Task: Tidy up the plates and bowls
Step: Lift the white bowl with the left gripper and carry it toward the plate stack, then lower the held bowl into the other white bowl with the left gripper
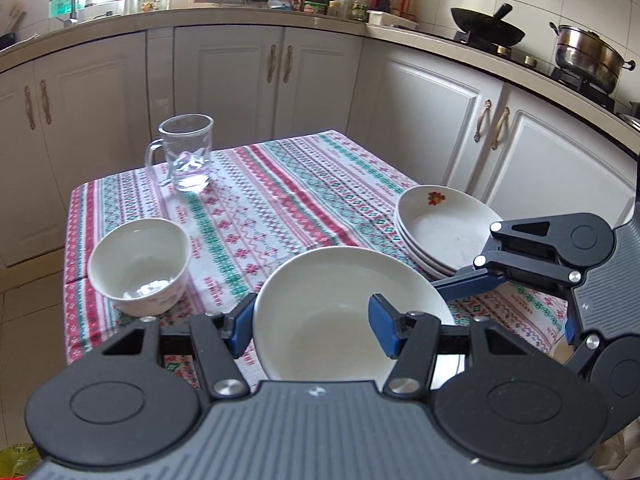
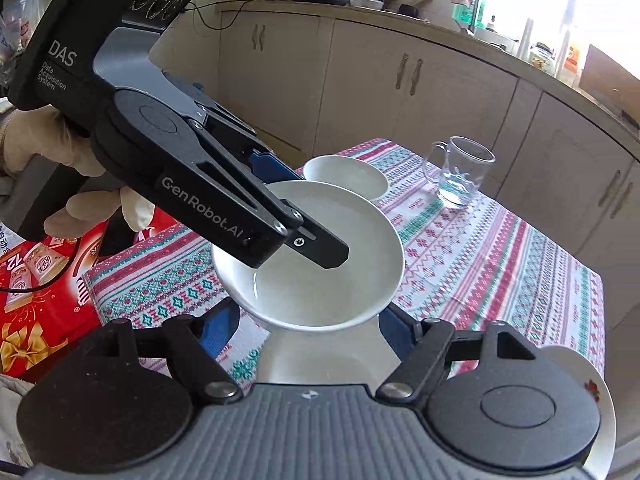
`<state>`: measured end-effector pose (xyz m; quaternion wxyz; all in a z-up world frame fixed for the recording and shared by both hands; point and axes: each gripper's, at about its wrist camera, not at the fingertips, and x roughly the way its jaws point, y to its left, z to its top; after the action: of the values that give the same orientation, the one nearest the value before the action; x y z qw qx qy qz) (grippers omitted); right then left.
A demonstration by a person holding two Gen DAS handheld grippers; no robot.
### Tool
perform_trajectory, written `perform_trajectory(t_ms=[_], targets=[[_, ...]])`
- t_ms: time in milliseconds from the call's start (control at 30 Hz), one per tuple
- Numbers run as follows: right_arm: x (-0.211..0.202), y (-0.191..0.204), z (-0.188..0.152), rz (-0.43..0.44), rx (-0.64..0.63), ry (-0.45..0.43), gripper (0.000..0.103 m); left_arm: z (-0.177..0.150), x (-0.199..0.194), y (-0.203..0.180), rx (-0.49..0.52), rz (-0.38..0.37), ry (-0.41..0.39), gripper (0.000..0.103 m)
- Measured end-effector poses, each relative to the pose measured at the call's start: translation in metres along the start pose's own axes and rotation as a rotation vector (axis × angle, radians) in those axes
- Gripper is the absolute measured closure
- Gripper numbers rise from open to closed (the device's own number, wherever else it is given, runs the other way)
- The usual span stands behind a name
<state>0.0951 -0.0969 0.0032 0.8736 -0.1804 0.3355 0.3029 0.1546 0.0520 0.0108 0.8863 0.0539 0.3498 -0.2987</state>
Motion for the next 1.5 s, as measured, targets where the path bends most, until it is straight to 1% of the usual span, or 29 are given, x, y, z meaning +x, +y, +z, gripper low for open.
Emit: perform_trajectory(t_ms=[167,633,1000,1500], targets=[[-0.009,-0.010,-0.013,-0.031,0.022,0.011,0.022,0.002,0.010,-0.015,0.016,-0.030,0.010,0.044],[-0.014,-0.020,-0.043,-0.026,0.073,0.043,0.022,-0.005,0.032,-0.033,0.029,-0.048,0.058,0.044],[-0.007,-0.024,-0.048,-0.009,0.085,0.063,0.022,-0.009,0.039,-0.033,0.027,-0.047,0.084,0.044],[-0.004,-0.026,-0.049,0.007,0.102,0.074,0.022,-0.011,0.043,-0.034,0.039,-0.042,0.090,0.044]])
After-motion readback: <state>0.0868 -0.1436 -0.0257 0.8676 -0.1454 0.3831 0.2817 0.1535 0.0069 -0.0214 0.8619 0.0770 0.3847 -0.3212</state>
